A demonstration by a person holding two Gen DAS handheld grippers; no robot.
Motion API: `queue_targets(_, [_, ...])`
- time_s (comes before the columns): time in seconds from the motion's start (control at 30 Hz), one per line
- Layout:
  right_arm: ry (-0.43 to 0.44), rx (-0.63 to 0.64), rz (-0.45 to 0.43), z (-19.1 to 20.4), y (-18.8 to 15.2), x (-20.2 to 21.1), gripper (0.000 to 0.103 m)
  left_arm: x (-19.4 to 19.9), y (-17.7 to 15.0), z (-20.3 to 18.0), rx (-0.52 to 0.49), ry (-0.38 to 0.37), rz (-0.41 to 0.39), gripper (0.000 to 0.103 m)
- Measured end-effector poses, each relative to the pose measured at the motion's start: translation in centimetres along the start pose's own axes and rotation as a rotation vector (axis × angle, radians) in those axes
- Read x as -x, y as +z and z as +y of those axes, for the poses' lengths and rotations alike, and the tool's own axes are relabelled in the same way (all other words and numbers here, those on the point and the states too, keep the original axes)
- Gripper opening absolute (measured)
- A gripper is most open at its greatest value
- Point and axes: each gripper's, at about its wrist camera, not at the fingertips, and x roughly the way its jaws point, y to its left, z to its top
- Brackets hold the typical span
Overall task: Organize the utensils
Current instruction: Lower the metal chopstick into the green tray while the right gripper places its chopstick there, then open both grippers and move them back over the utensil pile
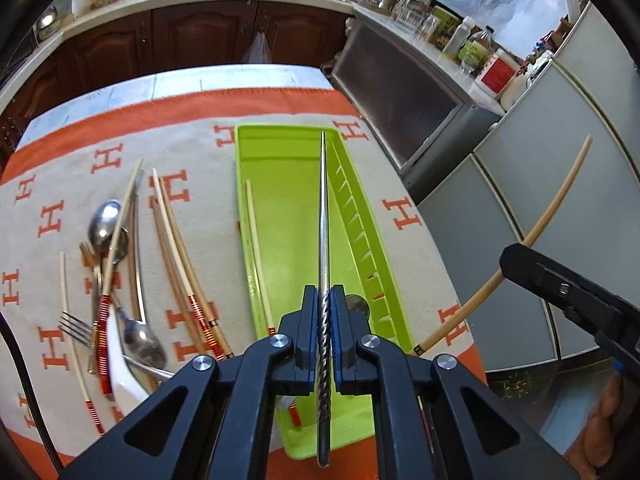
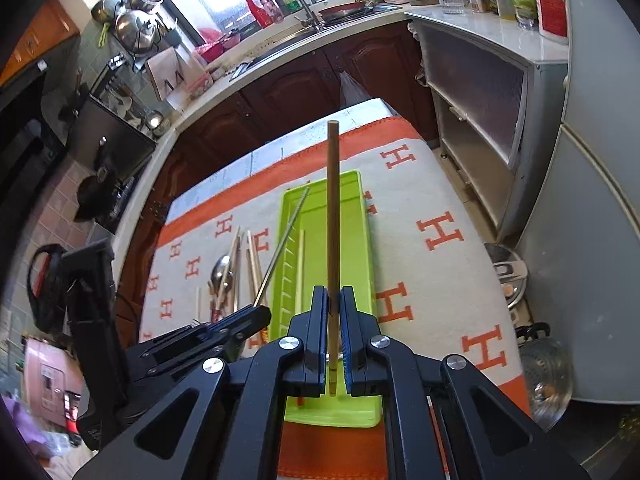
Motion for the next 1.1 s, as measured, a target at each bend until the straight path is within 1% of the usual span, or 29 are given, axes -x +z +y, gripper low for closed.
queue_targets(0.1, [-0.046, 0.030, 0.018, 0.5, 0.2, -0.9, 0.006, -1.6, -0.4, 0.5, 0.012, -0.005, 0.027, 0.004])
queue_targets(0.17, [-0.066, 0.035, 0.037, 0.3, 0.4, -1.5, 0.006, -2.3, -0.7, 0.7, 0.012, -0.017, 0.053, 0.008])
queue_targets(0.2, [-0.070, 0.037, 0.047, 0.5, 0.5, -2.1, 0.006, -2.3, -0.8, 0.8, 0.013, -0.029, 0.061, 0.013])
queue_targets(0.23, [-0.074, 0.041, 0.057, 0.7, 0.5, -2.7, 0.006, -2.2, -1.0, 0.8, 0.013, -0.044, 0.067, 0.020])
queue_targets(0.27, [-0.080, 0.043, 0.063, 1.4, 0.4, -3.7, 0.006, -2.0, -1.2, 0.9, 0.010, -0.056, 0.071, 0.024])
queue_targets(0.33, [-0.095, 0.047, 0.063, 1.6, 0.4, -4.7, 0.006, -1.4, -1.5, 1.2, 0.008, -0.058, 0.060, 0.036])
queue_targets(0.4, [-0.094, 0.038, 0.073, 1.6, 0.8, -5.6, 0.006, -0.2, -1.6, 1.7, 0.014, -0.045, 0.037, 0.045])
queue_targets(0.43, [-0.096, 0.036, 0.078, 2.4, 0.9, -6.7, 0.006, 0.3, -1.7, 2.0, 0.021, -0.044, 0.026, 0.046])
queue_targets(0.57, [-0.092, 0.006, 0.122, 2.6, 1.6, -9.8, 0.006, 2.4, -1.7, 3.5, 0.052, -0.023, -0.014, 0.053])
queue_targets(0.63, [-0.094, -0.033, 0.161, 2.2, 1.8, -11.8, 0.008, 3.5, -1.7, 4.3, 0.061, 0.014, -0.042, 0.058])
queue_targets(0.7, [-0.091, -0.061, 0.188, 1.9, 1.7, -13.5, 0.013, 4.3, -1.7, 4.9, 0.065, 0.042, -0.065, 0.062])
queue_targets(0.73, [-0.086, -0.074, 0.197, 1.7, 1.6, -14.1, 0.017, 4.8, -1.8, 5.3, 0.068, 0.061, -0.077, 0.063])
queue_targets(0.77, [-0.083, -0.082, 0.200, 1.5, 1.3, -14.5, 0.020, 5.0, -1.7, 5.6, 0.071, 0.071, -0.083, 0.063])
queue_targets(0.93, [-0.079, -0.096, 0.207, 1.1, 0.3, -15.3, 0.020, 6.0, -2.0, 7.8, 0.106, 0.118, -0.091, 0.063])
queue_targets(1.1, [-0.087, -0.061, 0.199, 2.0, -0.5, -14.4, 0.020, 6.4, -2.4, 9.7, 0.140, 0.167, -0.085, 0.063])
